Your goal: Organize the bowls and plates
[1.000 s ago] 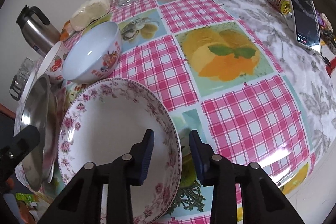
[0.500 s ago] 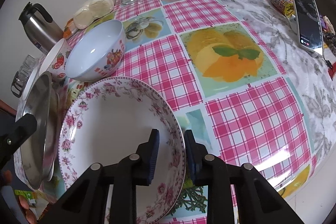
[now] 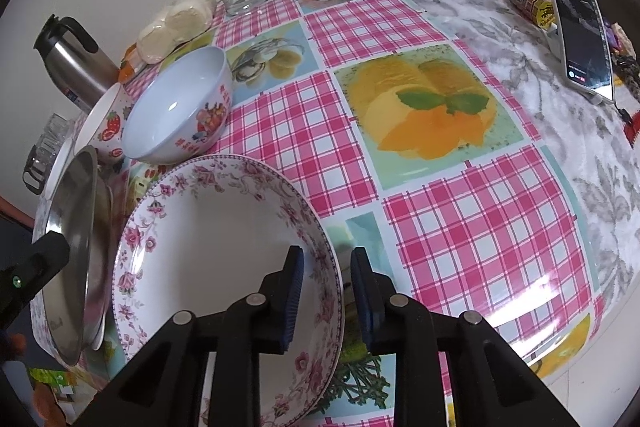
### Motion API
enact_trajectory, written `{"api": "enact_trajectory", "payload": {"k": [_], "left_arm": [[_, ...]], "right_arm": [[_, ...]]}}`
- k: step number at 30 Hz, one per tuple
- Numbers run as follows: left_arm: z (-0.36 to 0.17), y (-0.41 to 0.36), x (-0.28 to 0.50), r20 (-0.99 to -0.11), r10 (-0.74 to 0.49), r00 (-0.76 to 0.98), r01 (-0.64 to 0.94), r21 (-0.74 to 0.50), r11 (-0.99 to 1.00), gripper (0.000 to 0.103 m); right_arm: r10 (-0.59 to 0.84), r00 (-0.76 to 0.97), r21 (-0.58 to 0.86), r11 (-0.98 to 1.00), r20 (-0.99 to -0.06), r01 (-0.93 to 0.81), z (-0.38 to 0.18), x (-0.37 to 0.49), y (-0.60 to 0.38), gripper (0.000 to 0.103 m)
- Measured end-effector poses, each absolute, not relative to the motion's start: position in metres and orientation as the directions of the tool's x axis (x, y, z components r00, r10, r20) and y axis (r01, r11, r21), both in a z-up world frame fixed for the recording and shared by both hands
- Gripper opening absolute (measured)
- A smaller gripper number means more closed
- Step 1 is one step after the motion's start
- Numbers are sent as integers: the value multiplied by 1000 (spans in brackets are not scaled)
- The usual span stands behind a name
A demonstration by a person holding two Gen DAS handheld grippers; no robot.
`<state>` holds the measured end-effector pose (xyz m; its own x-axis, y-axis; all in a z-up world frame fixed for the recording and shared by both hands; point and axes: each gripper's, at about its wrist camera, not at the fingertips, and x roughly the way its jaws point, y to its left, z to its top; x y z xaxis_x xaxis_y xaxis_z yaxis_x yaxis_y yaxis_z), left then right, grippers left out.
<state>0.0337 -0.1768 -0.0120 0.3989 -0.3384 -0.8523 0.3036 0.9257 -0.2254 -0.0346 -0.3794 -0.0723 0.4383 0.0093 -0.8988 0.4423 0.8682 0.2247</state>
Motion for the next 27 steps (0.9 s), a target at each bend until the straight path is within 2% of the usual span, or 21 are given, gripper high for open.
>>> {"api": "enact_trajectory", "payload": {"k": [7, 9, 10, 12, 15, 17, 19, 21, 27], "left_arm": [[-13, -177, 34, -858, -342, 384, 303, -232, 924, 102], [-13, -177, 34, -857, -342, 384, 304, -233, 924, 102], [-13, -177, 34, -858, -343, 383, 305, -233, 923, 102], [-12, -177, 34, -858, -345, 381, 303, -237, 923, 102], [-13, -177, 35, -861, -343, 375, 298, -239, 924, 102], [-13, -176, 35, -865, -342, 368, 294, -241, 925, 102], [-13, -176, 35, -864, -351, 361, 295, -251, 922, 102], [-12, -177, 34, -861, -359, 360, 299, -258, 919, 102], [-9, -179, 32, -857, -369, 360, 316, -260, 912, 101]], "right_arm": [[53, 458, 292, 833, -888, 470, -73, -40, -392, 29], [51, 463, 301, 821, -885, 485, -72, -42, -396, 36], [39, 464, 295, 817, -885, 495, -71, -43, -398, 43], [32, 469, 299, 808, -882, 507, -70, -45, -401, 49], [51, 476, 327, 790, -878, 518, -72, -48, -405, 49], [60, 480, 335, 792, -875, 510, -71, -47, -403, 46], [67, 485, 334, 805, -872, 490, -70, -46, -400, 25], [70, 490, 327, 825, -869, 462, -68, -42, -394, 14], [33, 487, 294, 833, -873, 470, -66, -43, -394, 13]]}}
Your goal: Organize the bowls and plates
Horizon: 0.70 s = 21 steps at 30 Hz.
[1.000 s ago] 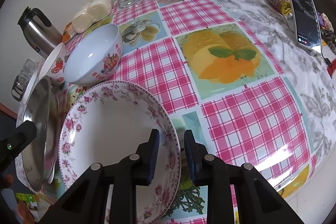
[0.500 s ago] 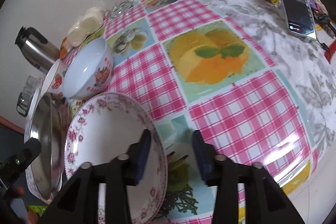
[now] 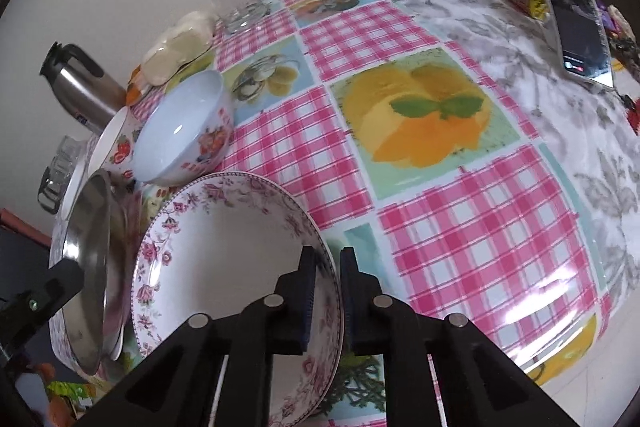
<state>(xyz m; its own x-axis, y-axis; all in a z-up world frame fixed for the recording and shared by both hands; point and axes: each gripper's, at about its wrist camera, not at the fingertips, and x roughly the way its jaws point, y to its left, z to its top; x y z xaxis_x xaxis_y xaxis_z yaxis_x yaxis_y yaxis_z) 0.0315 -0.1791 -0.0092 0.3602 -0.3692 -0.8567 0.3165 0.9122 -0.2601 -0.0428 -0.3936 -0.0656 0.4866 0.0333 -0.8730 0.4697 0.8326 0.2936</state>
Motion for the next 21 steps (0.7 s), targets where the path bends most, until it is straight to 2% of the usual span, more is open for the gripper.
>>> {"api": "enact_trajectory", "payload": {"k": [3, 5, 10, 15, 18, 19, 21], "left_arm": [[-7, -185, 29, -852, -389, 351, 342, -271, 900, 96], [-5, -192, 26, -850, -403, 339, 369, -274, 888, 88], [-9, -218, 17, -860, -430, 276, 435, -287, 853, 76], [-24, -244, 12, -883, -426, 194, 452, -305, 838, 75], [-37, -255, 13, -903, -394, 171, 445, -286, 849, 74], [-43, -257, 14, -912, -379, 157, 437, -280, 855, 73], [-54, -260, 16, -923, -361, 134, 422, -277, 863, 63]], "right_arm": [[-27, 475, 245, 830, -880, 501, -63, -46, -401, 13], [-45, 472, 238, 819, -880, 522, -63, -49, -409, 13], [-102, 459, 212, 786, -882, 582, -62, -59, -429, 13], [-93, 467, 251, 743, -879, 620, -64, -69, -448, 13], [-89, 471, 262, 735, -877, 626, -65, -70, -450, 17], [-88, 471, 261, 736, -878, 625, -66, -70, -451, 17], [-85, 469, 260, 740, -879, 621, -67, -68, -450, 17]]}}
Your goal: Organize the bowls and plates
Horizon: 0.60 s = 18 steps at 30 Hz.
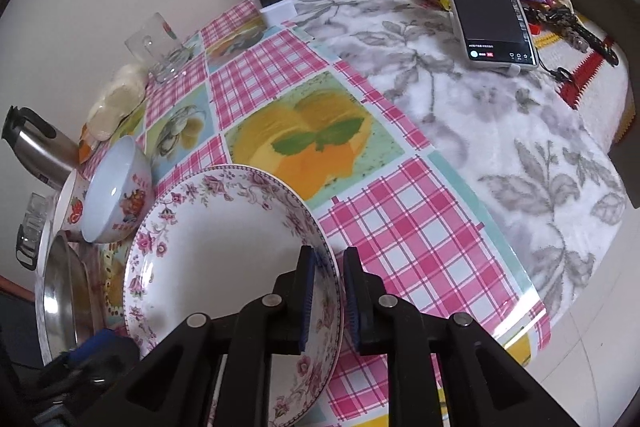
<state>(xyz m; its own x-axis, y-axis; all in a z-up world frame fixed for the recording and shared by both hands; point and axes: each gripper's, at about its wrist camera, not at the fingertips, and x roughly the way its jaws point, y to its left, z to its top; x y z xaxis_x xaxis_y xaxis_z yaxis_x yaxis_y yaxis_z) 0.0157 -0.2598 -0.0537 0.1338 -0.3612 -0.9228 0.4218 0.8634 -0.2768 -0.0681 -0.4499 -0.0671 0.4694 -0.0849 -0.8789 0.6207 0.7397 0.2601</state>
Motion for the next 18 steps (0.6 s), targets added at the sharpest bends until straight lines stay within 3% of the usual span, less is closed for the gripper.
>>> {"api": "enact_trajectory", "payload": {"k": [8, 14, 18], "left_arm": [[-73, -263, 28, -928, -353, 122, 378, -285, 881, 34], [-75, -259, 35, -916, -370, 153, 365, -295, 883, 19], [-76, -252, 39, -901, -406, 149, 358, -334, 872, 16]], "right_arm": [[-49, 482, 295, 735, -875, 610, -74, -67, -451, 19], [-69, 486, 276, 749, -871, 602, -73, -69, -447, 20], [-67, 504, 289, 751, -861, 594, -74, -71, -449, 18]]}}
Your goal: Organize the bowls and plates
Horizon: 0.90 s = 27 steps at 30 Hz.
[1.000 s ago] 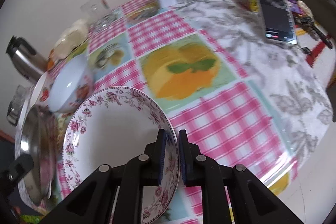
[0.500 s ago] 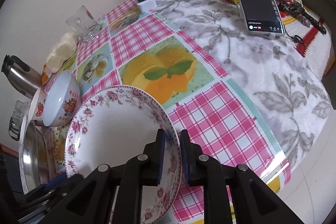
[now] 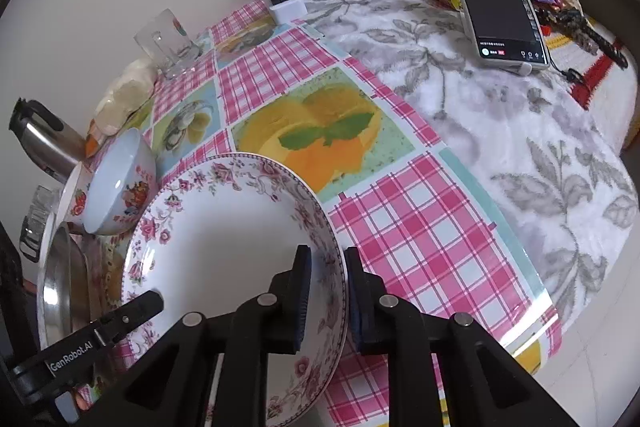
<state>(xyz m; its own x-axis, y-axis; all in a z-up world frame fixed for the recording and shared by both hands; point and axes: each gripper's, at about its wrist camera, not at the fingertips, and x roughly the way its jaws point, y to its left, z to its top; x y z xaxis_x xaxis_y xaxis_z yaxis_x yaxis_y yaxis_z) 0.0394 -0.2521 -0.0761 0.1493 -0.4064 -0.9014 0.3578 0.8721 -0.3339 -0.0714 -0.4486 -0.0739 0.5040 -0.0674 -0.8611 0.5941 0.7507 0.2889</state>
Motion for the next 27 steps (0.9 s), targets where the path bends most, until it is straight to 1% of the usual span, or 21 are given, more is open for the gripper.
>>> {"api": "enact_trajectory", "payload": {"k": [7, 11, 17, 27], "left_arm": [[-68, -256, 37, -897, -399, 190, 402, -300, 865, 11], [-55, -256, 36, -875, -440, 203, 435, -322, 841, 11], [-38, -259, 33, -859, -454, 237, 479, -303, 824, 11], [-10, -238, 40, -810, -514, 281, 474, -349, 809, 11]], "right_arm": [[-94, 497, 250, 775, -863, 580, -71, -71, -443, 18], [-85, 497, 256, 775, -864, 578, -71, -75, -447, 18], [-92, 505, 256, 776, -858, 577, -66, -81, -448, 18], [-100, 599, 305, 787, -795, 537, -36, -80, -438, 18]]}}
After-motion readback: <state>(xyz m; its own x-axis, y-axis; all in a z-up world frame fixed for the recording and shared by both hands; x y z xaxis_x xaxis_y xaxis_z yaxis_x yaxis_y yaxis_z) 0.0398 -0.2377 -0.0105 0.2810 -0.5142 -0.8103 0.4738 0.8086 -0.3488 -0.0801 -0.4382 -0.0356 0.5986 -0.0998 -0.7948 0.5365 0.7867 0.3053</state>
